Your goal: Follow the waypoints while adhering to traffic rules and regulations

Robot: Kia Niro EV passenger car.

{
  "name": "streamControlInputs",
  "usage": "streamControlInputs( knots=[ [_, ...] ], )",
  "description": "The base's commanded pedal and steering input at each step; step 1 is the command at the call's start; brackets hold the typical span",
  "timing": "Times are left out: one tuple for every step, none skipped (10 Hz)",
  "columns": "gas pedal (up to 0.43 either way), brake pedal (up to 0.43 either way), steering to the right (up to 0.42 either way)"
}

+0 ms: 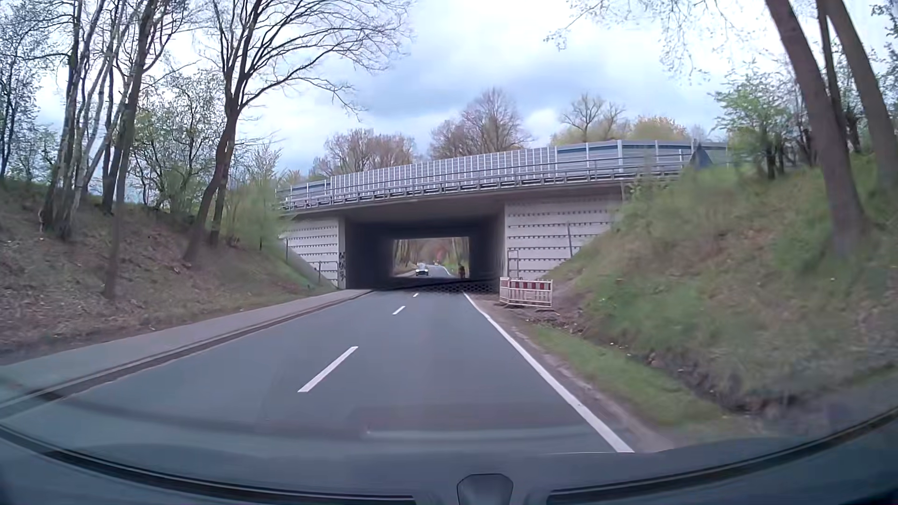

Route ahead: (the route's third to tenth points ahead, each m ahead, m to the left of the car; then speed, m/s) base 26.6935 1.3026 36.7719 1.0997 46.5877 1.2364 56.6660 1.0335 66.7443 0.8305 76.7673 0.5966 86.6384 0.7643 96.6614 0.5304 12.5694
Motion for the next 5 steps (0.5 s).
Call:
streamControlInputs(
  knots=[
    [0.098,0.0,-0.002],
    [0.098,0.0,-0.002],
    [0.098,0.0,-0.002],
    [0.098,0.0,-0.002],
    [0.098,0.0,-0.002]
  ],
)
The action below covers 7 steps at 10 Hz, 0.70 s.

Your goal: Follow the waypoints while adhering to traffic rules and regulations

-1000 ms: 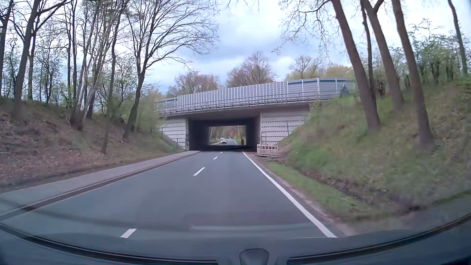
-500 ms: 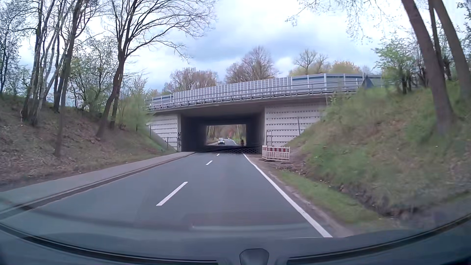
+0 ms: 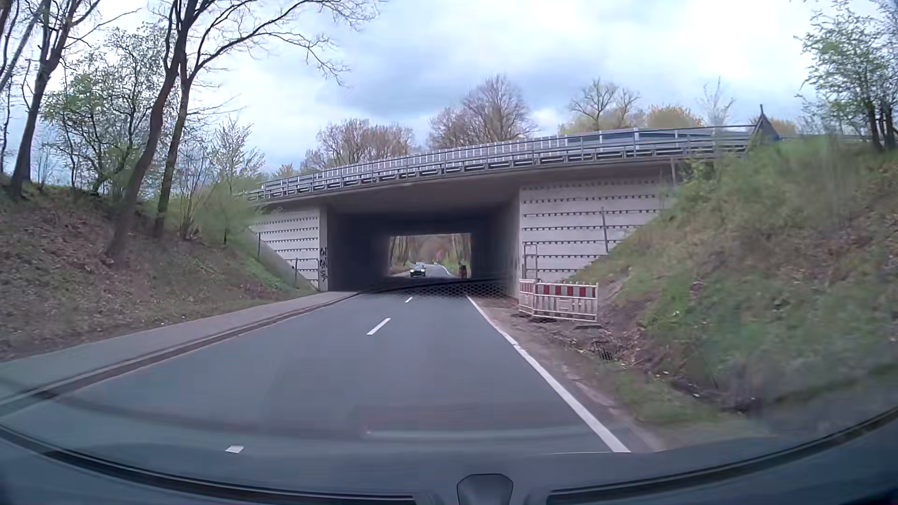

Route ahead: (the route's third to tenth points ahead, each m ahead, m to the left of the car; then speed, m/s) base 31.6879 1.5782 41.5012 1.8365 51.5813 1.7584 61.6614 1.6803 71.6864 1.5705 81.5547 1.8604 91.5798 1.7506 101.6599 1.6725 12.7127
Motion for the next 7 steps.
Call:
streamControlInputs(
  knots=[
    [0.098,0.0,-0.002],
    [0.098,0.0,-0.002],
    [0.098,0.0,-0.002],
    [0.098,0.0,-0.002],
    [0.098,0.0,-0.002],
    [0.098,0.0,-0.002],
    [0.087,0.0,-0.002]
  ],
)
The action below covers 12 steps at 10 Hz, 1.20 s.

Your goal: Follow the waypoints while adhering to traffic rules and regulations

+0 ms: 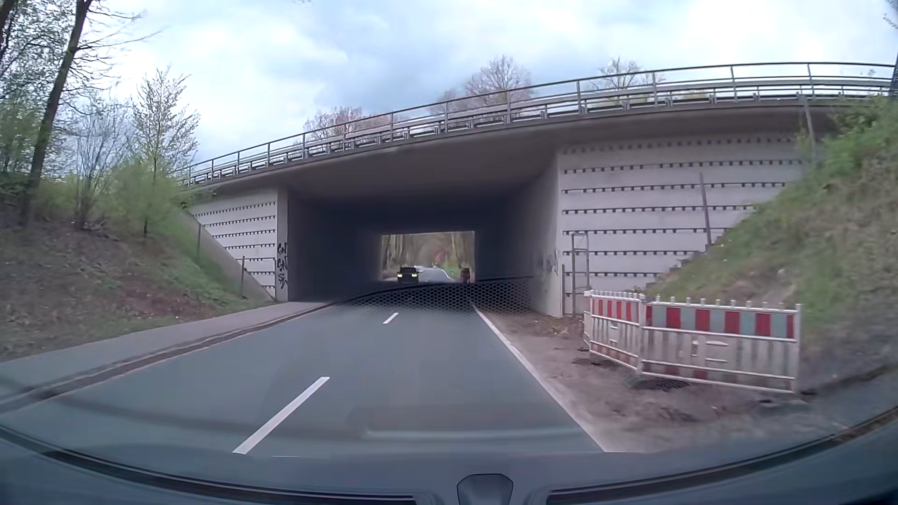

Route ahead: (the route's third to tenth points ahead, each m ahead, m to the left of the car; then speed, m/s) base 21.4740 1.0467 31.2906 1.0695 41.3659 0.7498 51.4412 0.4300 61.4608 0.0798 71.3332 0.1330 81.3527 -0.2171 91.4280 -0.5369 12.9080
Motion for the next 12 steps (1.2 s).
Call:
streamControlInputs(
  knots=[
    [0.079,0.0,-0.003],
    [0.067,0.0,-0.003],
    [0.067,0.0,-0.003],
    [0.067,0.0,-0.003],
    [0.067,0.0,-0.003],
    [0.067,0.0,-0.003],
    [0.067,0.0,-0.003],
    [0.067,0.0,-0.003],
    [0.067,0.0,-0.003],
    [0.067,0.0,-0.003],
    [0.067,0.0,-0.003],
    [0.067,0.0,-0.003]
  ],
)
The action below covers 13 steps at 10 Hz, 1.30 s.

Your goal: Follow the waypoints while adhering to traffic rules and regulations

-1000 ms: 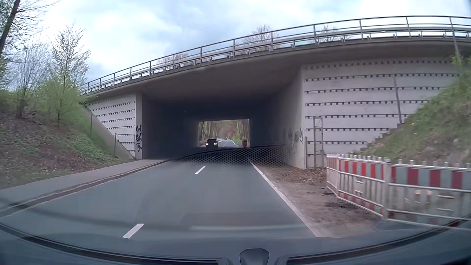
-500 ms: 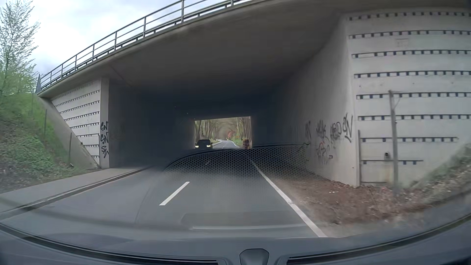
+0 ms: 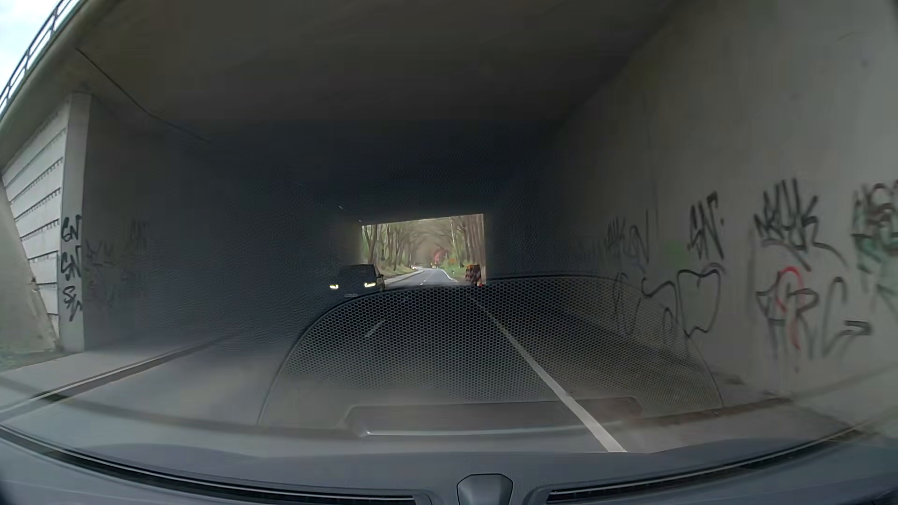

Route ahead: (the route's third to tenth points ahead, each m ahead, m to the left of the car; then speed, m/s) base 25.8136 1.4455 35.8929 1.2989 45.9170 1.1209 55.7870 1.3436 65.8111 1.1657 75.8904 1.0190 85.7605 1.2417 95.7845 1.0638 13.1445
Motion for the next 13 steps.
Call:
streamControlInputs(
  knots=[
    [0.067,0.0,-0.003],
    [0.067,0.0,-0.003],
    [0.067,0.0,-0.003],
    [0.067,0.0,-0.003],
    [0.067,0.0,-0.003],
    [0.067,0.0,-0.003],
    [0.067,0.0,-0.004],
    [0.067,0.0,-0.005],
    [0.067,0.0,-0.006],
    [0.067,0.0,-0.006],
    [0.067,0.0,-0.006],
    [0.067,0.0,-0.006],
    [0.067,0.0,-0.006]
  ],
)
